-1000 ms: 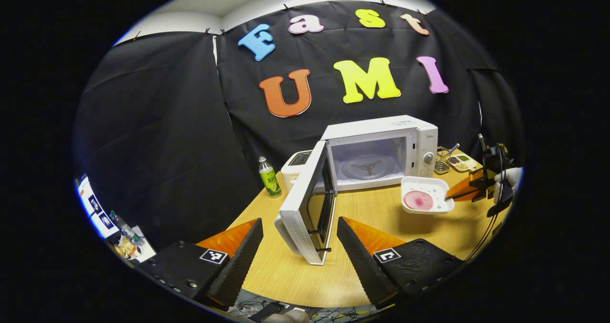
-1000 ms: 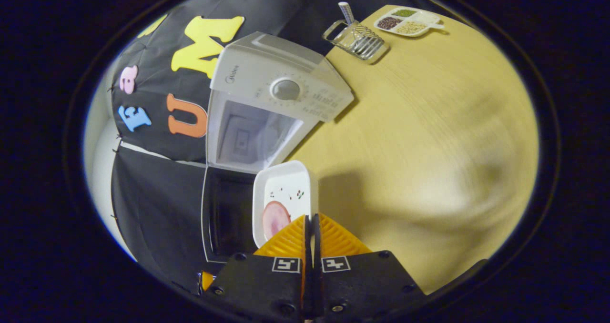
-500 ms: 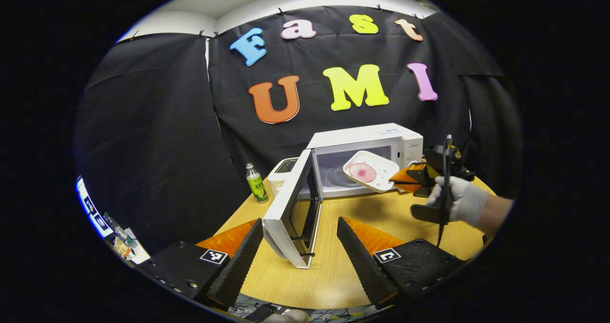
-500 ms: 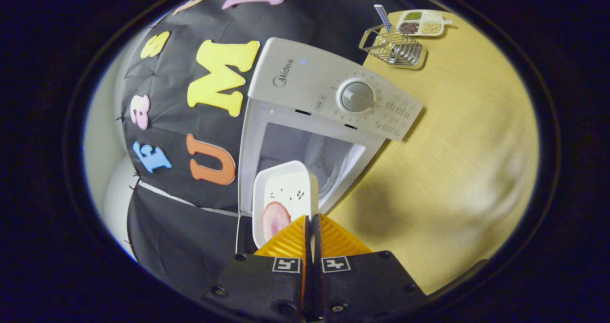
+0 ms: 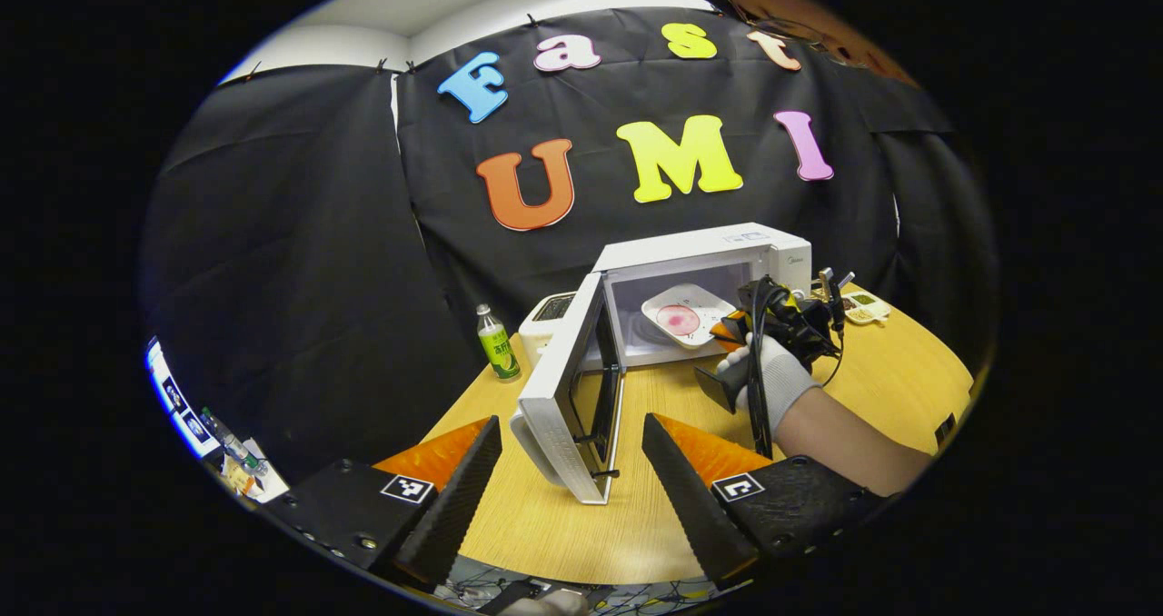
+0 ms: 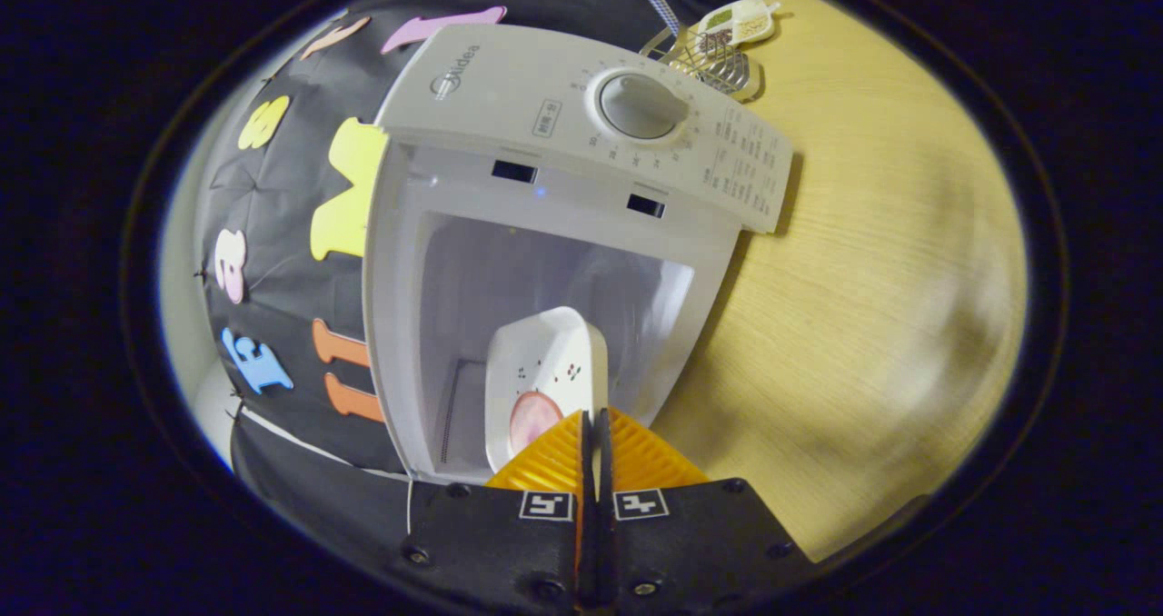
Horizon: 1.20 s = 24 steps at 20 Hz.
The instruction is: Open the microwave oven with the left hand, put the food in, and close the microwave oven.
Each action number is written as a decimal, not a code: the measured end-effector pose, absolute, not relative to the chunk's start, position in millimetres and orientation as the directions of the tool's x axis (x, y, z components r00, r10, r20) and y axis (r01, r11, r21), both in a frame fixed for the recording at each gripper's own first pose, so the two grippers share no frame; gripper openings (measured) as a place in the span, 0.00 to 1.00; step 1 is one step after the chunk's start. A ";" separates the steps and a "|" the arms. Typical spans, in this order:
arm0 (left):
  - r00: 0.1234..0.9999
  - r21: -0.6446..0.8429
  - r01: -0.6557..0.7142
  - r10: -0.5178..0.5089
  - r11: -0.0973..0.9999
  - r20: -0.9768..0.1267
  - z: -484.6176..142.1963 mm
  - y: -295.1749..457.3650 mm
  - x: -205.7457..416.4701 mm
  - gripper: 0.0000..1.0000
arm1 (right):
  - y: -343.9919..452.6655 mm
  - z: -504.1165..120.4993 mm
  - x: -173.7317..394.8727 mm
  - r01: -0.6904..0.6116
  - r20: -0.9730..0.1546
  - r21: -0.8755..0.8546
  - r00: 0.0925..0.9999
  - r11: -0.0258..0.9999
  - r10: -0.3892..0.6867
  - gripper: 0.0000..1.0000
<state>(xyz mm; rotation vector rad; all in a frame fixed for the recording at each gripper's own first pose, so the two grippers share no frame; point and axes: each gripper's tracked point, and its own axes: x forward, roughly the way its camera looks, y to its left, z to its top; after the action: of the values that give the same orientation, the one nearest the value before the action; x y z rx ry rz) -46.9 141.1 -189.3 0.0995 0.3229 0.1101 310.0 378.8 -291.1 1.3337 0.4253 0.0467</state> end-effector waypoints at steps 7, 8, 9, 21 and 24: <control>0.934 0.146 -0.108 0.150 0.983 -0.325 -194.0 148.9 -52.0 0.95 | 394.2 -315.9 353.1 0.294 -0.337 0.930 0.921 0.219 0.195 0.03; 0.931 0.147 -0.108 0.152 0.983 -0.331 -196.2 148.6 -51.7 0.95 | 396.2 -317.4 359.0 0.303 -0.342 0.930 0.921 0.208 0.189 0.04; 0.930 0.145 -0.110 0.154 0.983 -0.334 -196.5 148.7 -50.9 0.95 | 396.3 -319.8 364.6 0.319 -0.352 0.929 0.918 0.189 0.181 0.04; 0.939 0.114 -0.108 0.139 0.988 -0.314 -192.2 147.0 -33.4 0.95 | 385.6 -297.3 348.6 0.192 -0.274 0.899 0.947 0.393 0.165 0.60; 0.947 0.084 -0.135 0.154 0.987 -0.282 -181.9 159.3 -26.1 0.95 | 363.6 -278.9 303.5 0.129 -0.289 0.818 0.935 0.561 0.206 0.90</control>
<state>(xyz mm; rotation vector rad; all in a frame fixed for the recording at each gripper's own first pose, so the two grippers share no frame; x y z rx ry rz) -26.1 159.3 -181.9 0.0643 0.2925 0.1474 303.5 363.6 -278.9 0.9805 0.3751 0.0466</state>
